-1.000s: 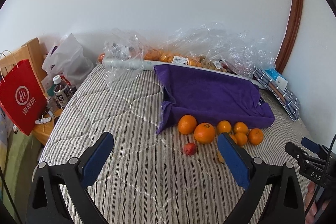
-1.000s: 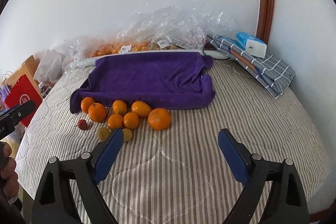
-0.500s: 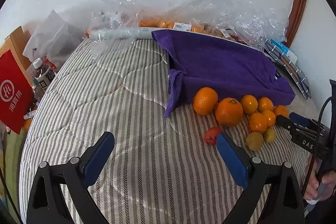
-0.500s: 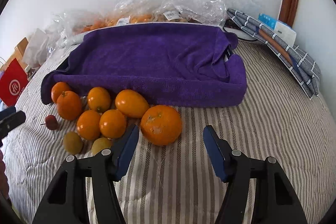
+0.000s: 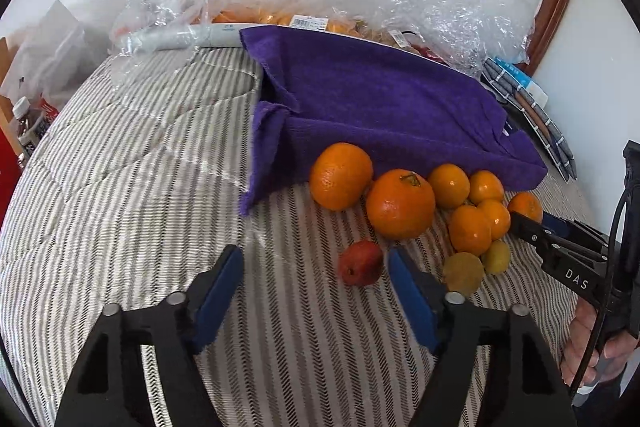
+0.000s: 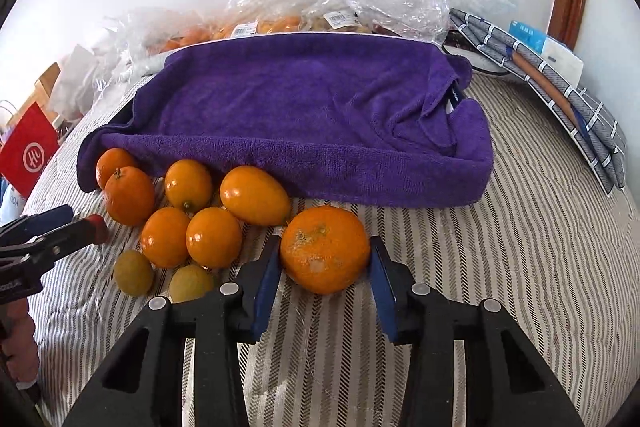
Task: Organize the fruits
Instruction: 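Grasp the large orange with the right tool while the left tool grasps the small red fruit, then carry both fruits onto the purple towel and open both tools to release them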
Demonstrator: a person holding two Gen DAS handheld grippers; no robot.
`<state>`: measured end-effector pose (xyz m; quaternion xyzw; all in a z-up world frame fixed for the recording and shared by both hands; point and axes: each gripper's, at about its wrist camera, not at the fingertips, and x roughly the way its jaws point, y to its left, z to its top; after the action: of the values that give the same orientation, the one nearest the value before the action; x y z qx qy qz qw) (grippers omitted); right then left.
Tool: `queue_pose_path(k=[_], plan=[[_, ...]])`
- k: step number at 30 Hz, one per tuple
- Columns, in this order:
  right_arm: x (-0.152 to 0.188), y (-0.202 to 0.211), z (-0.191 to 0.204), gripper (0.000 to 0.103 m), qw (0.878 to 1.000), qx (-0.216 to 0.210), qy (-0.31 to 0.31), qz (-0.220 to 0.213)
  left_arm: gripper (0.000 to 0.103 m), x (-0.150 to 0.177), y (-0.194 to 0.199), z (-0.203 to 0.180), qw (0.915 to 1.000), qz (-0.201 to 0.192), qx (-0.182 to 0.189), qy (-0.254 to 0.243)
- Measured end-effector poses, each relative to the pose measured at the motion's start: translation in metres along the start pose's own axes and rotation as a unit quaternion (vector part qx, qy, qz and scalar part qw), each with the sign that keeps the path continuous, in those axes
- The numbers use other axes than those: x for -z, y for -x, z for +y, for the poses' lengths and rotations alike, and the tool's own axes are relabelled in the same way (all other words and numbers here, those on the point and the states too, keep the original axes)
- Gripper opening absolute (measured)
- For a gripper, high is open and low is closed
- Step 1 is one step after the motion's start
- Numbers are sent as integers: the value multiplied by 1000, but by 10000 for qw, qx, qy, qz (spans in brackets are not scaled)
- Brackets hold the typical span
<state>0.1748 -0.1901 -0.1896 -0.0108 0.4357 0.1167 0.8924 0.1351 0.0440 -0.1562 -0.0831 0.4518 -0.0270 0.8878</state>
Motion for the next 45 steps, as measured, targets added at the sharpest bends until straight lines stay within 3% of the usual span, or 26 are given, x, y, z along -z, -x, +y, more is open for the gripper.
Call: queue_pose_path(k=[5, 9, 14, 30, 45], plan=[[3, 6, -6, 42, 10000, 7, -70, -47, 50, 1, -1, -10, 9998, -52, 74, -200], [6, 11, -11, 42, 9999, 13, -104, -68, 23, 4, -3, -19, 9991, -3, 167, -398], [8, 20, -16, 42, 9998, 47, -179, -99, 23, 5, 2, -28, 9984, -151, 32, -548], [-3, 56, -11, 42, 9988, 62, -429, -215, 23, -24, 42, -16, 9991, -303, 100, -289], [-41, 79, -1, 42, 9978, 53, -432, -507, 23, -62, 60, -16, 9984, -540, 92, -158]])
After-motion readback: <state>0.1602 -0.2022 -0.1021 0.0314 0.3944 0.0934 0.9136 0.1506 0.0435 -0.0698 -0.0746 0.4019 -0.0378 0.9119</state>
